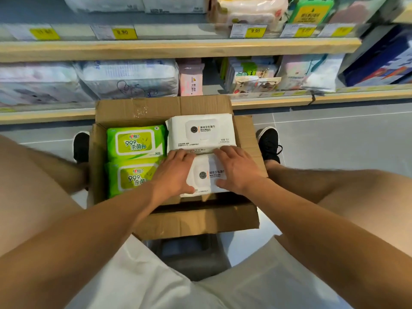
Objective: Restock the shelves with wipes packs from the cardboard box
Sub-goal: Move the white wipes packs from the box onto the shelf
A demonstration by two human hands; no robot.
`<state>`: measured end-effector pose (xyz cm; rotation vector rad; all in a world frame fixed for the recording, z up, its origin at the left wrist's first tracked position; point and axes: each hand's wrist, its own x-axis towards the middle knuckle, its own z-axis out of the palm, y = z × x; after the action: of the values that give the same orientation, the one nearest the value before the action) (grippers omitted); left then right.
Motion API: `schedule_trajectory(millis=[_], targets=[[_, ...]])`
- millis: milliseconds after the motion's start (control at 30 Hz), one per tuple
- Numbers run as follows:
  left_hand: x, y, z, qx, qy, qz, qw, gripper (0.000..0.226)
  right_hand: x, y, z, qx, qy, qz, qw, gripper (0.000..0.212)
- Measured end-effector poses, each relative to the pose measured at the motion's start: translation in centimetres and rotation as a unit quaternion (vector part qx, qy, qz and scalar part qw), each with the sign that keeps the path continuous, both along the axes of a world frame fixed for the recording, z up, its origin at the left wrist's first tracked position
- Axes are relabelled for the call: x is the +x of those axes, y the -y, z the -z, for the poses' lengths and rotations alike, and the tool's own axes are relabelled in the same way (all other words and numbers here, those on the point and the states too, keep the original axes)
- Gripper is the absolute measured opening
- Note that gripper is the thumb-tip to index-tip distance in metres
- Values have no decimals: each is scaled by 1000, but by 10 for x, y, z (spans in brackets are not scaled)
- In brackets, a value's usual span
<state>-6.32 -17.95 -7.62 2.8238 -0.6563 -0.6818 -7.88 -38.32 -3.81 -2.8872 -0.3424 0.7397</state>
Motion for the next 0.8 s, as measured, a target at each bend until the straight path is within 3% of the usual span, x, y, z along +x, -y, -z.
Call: schedule_trajectory(millis=[100, 200, 333, 433, 600, 800], targets=[[-8, -2, -3, -5, 62, 56, 996, 95, 8, -8, 4, -7, -39, -7, 999, 93], [-18, -9, 0, -27, 129, 130, 983, 89, 11, -17, 12, -28, -131, -17, 991, 99], [-23, -22, 5, -79, 157, 142, 974, 85, 16, -24, 16, -10, -180, -8, 984, 102], [-11, -28, -1, -132, 105, 73, 983, 68, 15, -27, 13, -41, -143, -57, 987, 98], [37, -22, -19, -173, 95, -83, 977, 67, -8, -32, 7, -30, -16, -133, 991, 91], [86, -6, -13, -144, 118, -74, 980, 68, -23, -7, 14, -9, 128, -85, 988, 91]])
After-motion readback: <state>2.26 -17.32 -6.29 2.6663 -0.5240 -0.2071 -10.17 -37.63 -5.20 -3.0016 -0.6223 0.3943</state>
